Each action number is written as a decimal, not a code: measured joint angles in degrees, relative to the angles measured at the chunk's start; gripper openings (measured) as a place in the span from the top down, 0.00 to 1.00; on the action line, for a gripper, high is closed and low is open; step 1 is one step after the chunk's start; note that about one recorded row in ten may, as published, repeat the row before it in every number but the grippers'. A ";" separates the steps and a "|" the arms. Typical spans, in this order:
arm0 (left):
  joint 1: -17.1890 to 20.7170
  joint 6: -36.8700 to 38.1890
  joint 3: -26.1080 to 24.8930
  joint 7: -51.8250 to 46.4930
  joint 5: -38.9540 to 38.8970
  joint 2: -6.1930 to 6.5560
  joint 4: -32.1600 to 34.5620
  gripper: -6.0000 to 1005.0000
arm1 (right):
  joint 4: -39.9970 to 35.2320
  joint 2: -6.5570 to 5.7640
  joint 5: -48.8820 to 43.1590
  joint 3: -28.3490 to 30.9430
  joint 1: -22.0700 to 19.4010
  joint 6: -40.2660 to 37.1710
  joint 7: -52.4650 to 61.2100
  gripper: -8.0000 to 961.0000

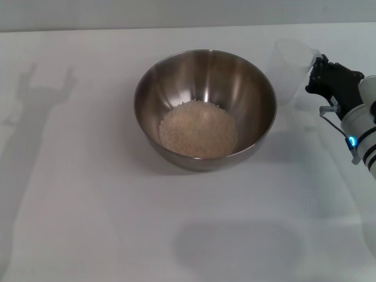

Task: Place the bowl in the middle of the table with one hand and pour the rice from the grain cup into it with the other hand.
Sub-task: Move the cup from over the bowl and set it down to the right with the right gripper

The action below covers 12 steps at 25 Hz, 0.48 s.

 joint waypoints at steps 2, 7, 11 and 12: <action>-0.05 0.00 0.00 0.01 0.00 0.00 -0.01 0.14 | -0.27 0.00 0.00 -0.06 0.30 0.50 0.00 0.99; -0.19 -0.02 -0.15 0.05 0.00 0.00 -0.01 0.14 | -0.57 -0.03 -0.30 -0.34 0.79 1.39 0.00 0.98; -0.27 -0.02 -0.27 0.07 0.00 0.00 -0.01 0.14 | -1.18 -0.10 -0.37 -0.38 1.62 2.65 0.00 0.98; -0.30 -0.02 -0.35 0.07 0.00 0.00 -0.01 0.14 | -1.23 -0.12 -0.38 -0.40 1.74 2.86 0.00 0.98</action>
